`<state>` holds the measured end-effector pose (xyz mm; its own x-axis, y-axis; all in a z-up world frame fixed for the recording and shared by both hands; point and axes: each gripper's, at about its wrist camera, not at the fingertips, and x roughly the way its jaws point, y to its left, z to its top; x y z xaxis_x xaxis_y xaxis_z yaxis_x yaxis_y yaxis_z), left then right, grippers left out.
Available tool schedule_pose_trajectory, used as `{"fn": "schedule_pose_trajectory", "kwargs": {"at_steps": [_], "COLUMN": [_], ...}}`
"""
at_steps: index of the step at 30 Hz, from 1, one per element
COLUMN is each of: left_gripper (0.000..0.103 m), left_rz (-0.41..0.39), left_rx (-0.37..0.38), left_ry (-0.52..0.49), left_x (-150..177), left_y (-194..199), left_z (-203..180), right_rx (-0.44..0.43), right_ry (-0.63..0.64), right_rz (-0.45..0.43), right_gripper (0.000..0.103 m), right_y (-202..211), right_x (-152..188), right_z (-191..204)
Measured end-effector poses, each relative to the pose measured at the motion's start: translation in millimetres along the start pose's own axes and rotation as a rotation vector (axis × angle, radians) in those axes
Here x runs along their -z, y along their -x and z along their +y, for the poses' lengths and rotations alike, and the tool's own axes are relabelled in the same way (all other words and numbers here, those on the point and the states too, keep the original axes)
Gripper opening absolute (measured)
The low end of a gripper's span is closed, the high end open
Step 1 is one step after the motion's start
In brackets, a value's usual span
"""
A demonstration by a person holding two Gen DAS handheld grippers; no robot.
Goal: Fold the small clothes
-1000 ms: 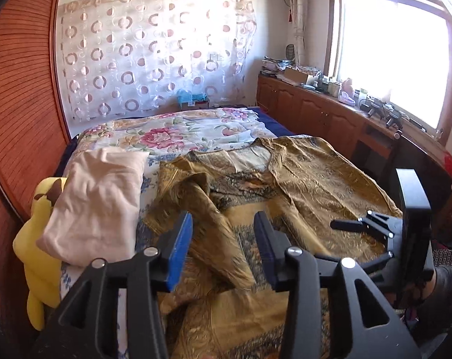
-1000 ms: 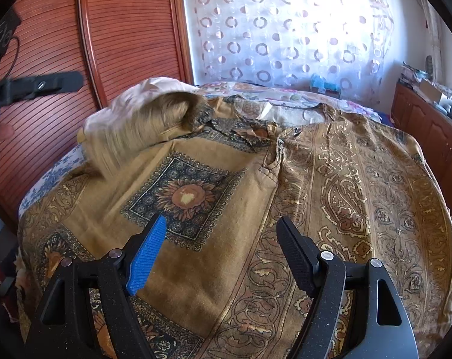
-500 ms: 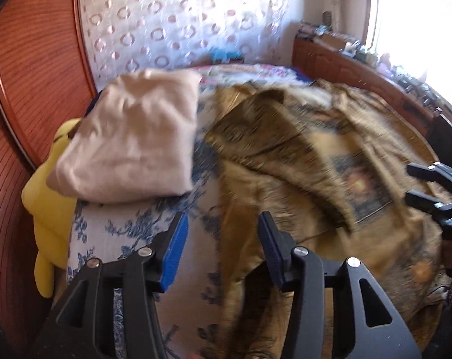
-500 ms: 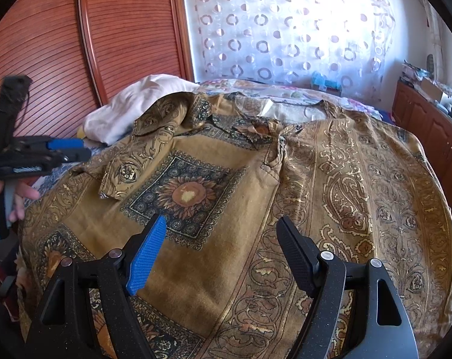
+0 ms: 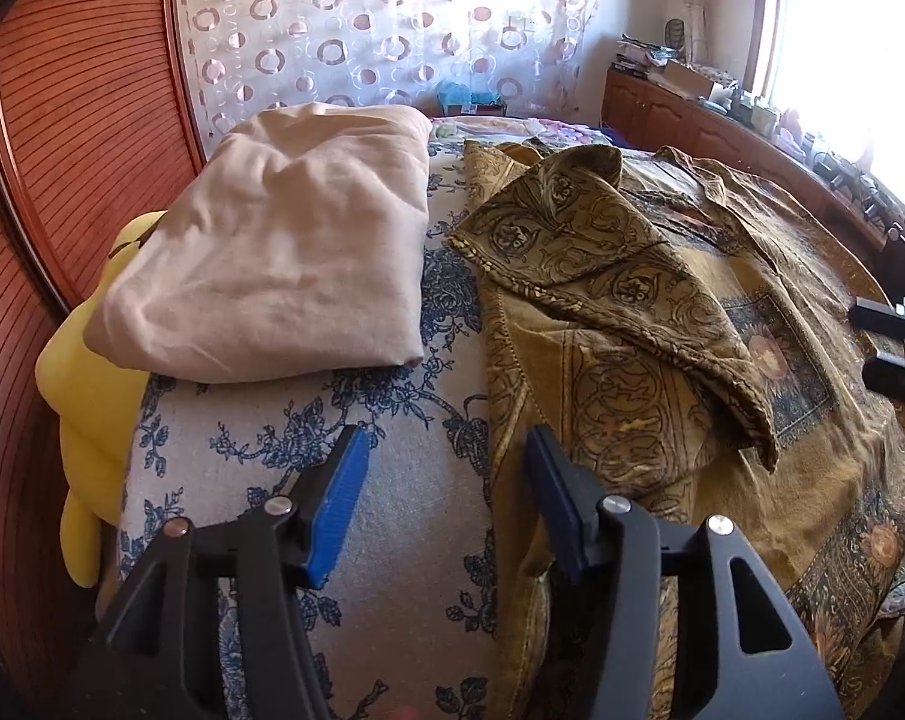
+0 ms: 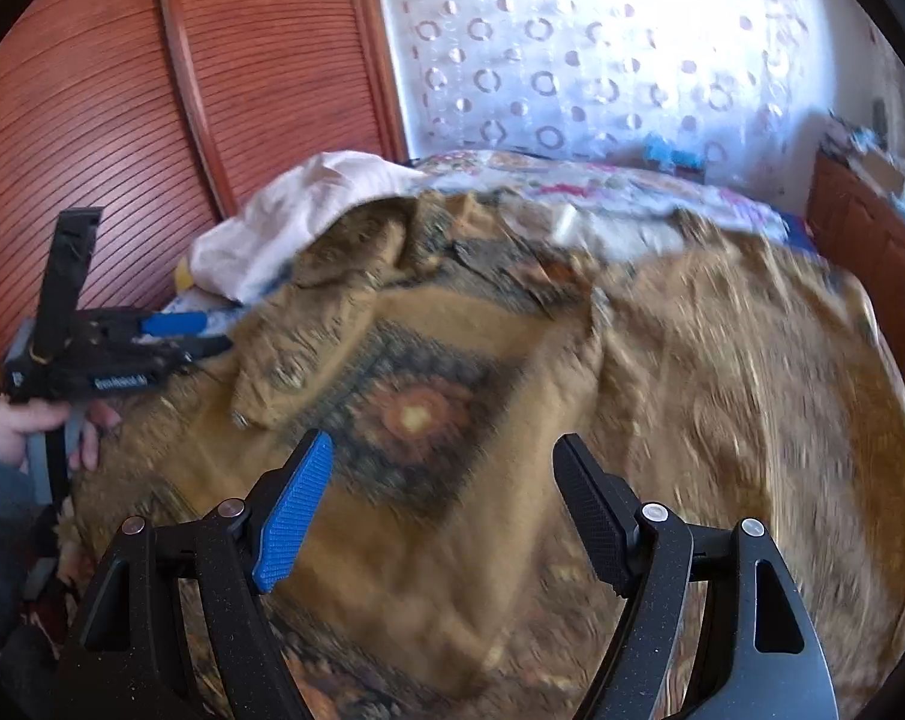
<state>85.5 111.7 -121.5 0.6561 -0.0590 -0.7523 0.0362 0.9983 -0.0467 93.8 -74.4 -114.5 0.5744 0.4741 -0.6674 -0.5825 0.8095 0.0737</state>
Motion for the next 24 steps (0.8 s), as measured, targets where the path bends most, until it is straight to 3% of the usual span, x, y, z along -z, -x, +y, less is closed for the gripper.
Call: {"fn": "schedule_pose_trajectory", "kwargs": {"at_steps": [8,15,20,24], "left_gripper": [0.055,0.055,0.055,0.055], "left_rz": [-0.002,-0.002,-0.002,-0.002], "left_rx": [0.002,0.005,0.005,0.005], "left_ry": [0.007,0.011,0.011,0.011], "left_x": [-2.9,-3.1,-3.6,-3.7], "left_y": [-0.5,0.6,0.4,0.2], "left_z": [-0.6,1.3,1.6,1.5], "right_rx": [-0.049,-0.099,-0.022,0.072], "right_ry": [0.141,0.199,0.234,0.194], "right_rz": [0.008,0.137,0.187,0.164], "right_gripper": [0.078,0.078,0.078,0.078], "right_y": [-39.1,-102.4,-124.0,-113.6], "right_x": [-50.8,-67.7,-58.9,-56.6], "right_z": [46.6,73.2,70.0,47.9]}}
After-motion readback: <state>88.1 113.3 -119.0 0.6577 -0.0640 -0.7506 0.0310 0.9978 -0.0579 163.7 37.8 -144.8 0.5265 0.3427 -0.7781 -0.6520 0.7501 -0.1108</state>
